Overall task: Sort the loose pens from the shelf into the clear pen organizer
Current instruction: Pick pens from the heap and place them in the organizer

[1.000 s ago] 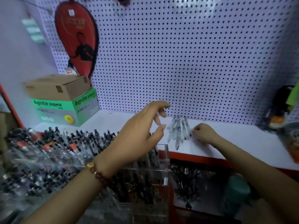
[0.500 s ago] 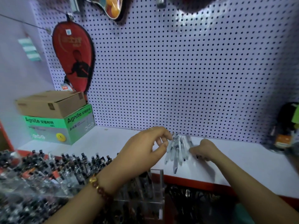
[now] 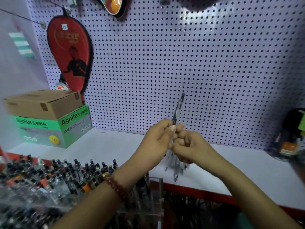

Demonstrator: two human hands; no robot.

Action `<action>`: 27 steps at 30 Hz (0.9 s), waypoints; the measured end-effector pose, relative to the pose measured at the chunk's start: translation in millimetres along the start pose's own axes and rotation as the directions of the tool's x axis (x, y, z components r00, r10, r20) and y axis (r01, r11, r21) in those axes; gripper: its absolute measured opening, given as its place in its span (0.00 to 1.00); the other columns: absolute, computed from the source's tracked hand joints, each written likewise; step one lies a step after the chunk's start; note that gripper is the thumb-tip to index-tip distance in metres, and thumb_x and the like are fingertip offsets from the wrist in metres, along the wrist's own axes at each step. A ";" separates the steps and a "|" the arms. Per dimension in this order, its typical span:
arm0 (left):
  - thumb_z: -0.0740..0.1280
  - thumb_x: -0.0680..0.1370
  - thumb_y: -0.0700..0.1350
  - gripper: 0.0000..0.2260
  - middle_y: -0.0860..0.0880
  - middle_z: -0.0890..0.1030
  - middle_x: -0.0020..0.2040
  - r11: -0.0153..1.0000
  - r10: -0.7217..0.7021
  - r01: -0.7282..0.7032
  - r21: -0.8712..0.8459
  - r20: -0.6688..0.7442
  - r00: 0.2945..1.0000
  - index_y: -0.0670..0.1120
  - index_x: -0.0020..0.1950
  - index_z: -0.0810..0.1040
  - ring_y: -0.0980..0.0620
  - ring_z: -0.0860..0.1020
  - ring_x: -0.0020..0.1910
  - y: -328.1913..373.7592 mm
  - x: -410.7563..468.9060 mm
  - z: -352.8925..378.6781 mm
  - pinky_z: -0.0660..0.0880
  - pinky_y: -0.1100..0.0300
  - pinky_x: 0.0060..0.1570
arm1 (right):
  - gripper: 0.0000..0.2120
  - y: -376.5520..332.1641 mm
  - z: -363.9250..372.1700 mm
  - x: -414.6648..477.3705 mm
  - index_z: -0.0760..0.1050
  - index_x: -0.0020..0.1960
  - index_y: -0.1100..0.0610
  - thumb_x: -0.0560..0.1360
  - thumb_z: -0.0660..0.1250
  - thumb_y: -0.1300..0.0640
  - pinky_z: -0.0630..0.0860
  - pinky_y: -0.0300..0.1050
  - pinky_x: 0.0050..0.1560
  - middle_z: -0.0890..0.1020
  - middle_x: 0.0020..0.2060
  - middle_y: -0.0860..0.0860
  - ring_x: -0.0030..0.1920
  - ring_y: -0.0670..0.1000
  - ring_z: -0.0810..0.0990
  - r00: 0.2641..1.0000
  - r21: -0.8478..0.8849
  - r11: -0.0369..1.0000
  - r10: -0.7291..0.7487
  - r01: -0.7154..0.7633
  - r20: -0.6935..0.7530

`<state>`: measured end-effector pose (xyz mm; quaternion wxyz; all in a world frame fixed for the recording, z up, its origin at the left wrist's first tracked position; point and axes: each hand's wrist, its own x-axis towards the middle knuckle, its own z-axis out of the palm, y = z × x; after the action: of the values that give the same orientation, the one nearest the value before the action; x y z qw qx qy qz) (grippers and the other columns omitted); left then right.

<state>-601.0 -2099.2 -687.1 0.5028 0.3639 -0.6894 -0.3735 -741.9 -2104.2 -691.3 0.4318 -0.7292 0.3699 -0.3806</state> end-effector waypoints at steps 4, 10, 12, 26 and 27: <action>0.55 0.83 0.40 0.09 0.53 0.83 0.45 0.999 0.020 -0.022 -0.043 -0.062 0.998 0.45 0.46 0.73 0.59 0.82 0.47 0.6 -4.3 -9.9 0.77 0.66 0.49 | 0.08 40.6 -38.8 5.9 0.77 0.51 0.59 0.76 0.67 0.55 0.71 0.38 0.33 0.77 0.32 0.50 0.30 0.47 0.73 0.976 -0.127 0.970 0.213 -0.205 0.053; 0.59 0.81 0.40 0.05 0.53 0.82 0.36 0.994 0.006 -0.015 -0.109 -0.077 0.997 0.43 0.48 0.74 0.56 0.82 0.36 5.3 -14.7 -19.6 0.81 0.61 0.39 | 0.11 124.0 -45.3 19.6 0.74 0.57 0.59 0.79 0.63 0.53 0.74 0.47 0.49 0.80 0.48 0.56 0.46 0.51 0.77 0.864 -0.546 0.673 0.338 -0.499 -0.372; 0.59 0.81 0.40 0.05 0.53 0.82 0.35 0.995 0.020 -0.027 -0.092 -0.073 0.997 0.44 0.48 0.74 0.55 0.82 0.36 6.0 -17.1 -19.3 0.80 0.61 0.38 | 0.13 121.2 -39.6 26.2 0.77 0.50 0.62 0.77 0.64 0.52 0.76 0.51 0.47 0.81 0.43 0.58 0.45 0.57 0.80 0.834 -0.555 0.628 0.343 -0.546 -0.433; 0.60 0.80 0.40 0.04 0.51 0.84 0.38 0.985 -0.036 0.021 -0.172 -0.080 0.996 0.43 0.47 0.73 0.52 0.84 0.39 17.8 -36.3 -31.3 0.80 0.61 0.37 | 0.14 81.0 -31.9 26.6 0.69 0.28 0.60 0.70 0.68 0.59 0.66 0.38 0.28 0.72 0.22 0.52 0.23 0.49 0.68 0.748 -0.378 0.663 0.455 -0.647 -0.483; 0.60 0.80 0.40 0.04 0.51 0.84 0.41 0.983 -0.038 0.022 -0.184 -0.084 0.996 0.43 0.47 0.73 0.53 0.84 0.42 19.0 -38.9 -32.3 0.81 0.61 0.38 | 0.15 68.8 -32.0 21.8 0.70 0.28 0.60 0.71 0.67 0.59 0.65 0.37 0.28 0.72 0.22 0.52 0.22 0.49 0.67 0.776 -0.336 0.728 0.419 -0.598 -0.472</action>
<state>-563.3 -2061.2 -679.7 0.5582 0.3425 -0.6239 -0.4264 -774.9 -2158.7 -738.1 0.2553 -0.5946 0.7123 -0.2718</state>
